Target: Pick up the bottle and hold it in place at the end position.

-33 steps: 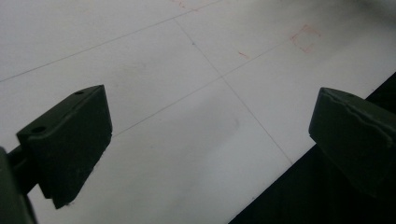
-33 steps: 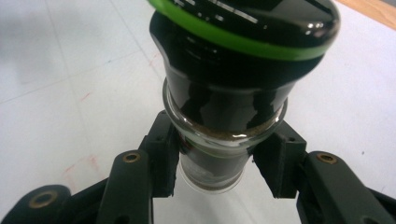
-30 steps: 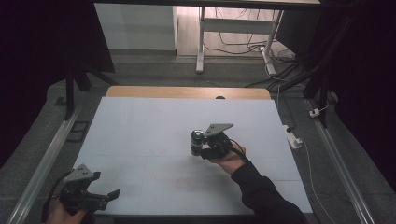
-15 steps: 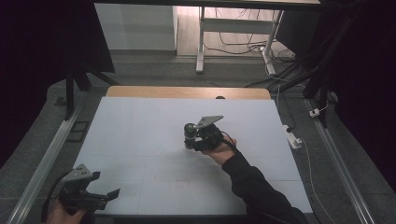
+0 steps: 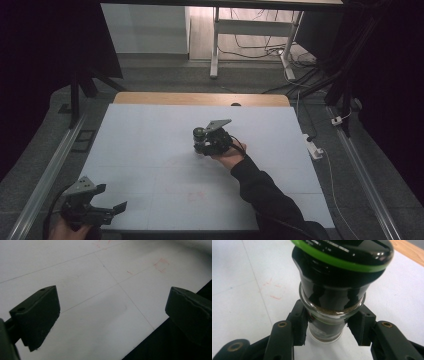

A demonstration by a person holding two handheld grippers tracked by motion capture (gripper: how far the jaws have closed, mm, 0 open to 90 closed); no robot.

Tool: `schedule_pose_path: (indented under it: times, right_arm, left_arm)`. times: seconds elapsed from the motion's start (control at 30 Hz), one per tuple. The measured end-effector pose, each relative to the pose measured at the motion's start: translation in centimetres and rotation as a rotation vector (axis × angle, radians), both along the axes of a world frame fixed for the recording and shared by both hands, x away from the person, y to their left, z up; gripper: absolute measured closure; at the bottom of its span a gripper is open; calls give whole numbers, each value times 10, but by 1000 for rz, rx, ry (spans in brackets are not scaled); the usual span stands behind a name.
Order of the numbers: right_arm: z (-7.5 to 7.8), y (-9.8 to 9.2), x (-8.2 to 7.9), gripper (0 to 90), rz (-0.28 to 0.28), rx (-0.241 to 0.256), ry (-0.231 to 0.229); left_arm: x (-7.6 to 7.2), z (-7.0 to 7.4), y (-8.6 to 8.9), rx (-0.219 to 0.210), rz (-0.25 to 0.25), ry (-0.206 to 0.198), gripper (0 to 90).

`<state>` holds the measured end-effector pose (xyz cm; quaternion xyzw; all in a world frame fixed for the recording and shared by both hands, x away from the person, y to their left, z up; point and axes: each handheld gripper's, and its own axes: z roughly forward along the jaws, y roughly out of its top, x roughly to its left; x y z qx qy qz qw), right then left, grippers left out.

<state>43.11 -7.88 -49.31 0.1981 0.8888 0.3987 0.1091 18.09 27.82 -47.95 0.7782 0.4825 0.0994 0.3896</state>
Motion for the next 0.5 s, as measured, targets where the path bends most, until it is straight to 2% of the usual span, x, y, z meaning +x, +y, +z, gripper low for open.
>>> schedule_pose_path:
  times: [0.1,0.4,0.5]
  right_arm:
    - [-3,0,2,531,4,-11,-11]
    - [-14,-1,7,531,0,-14,-2]
    - [-16,-3,8,531,-5,-2,7]
  left_arm:
    - [0,0,0,1,0,0,9]
    - [-1,0,0,0,-3,-4,9]
    - [-1,0,0,1,-4,-5,10]
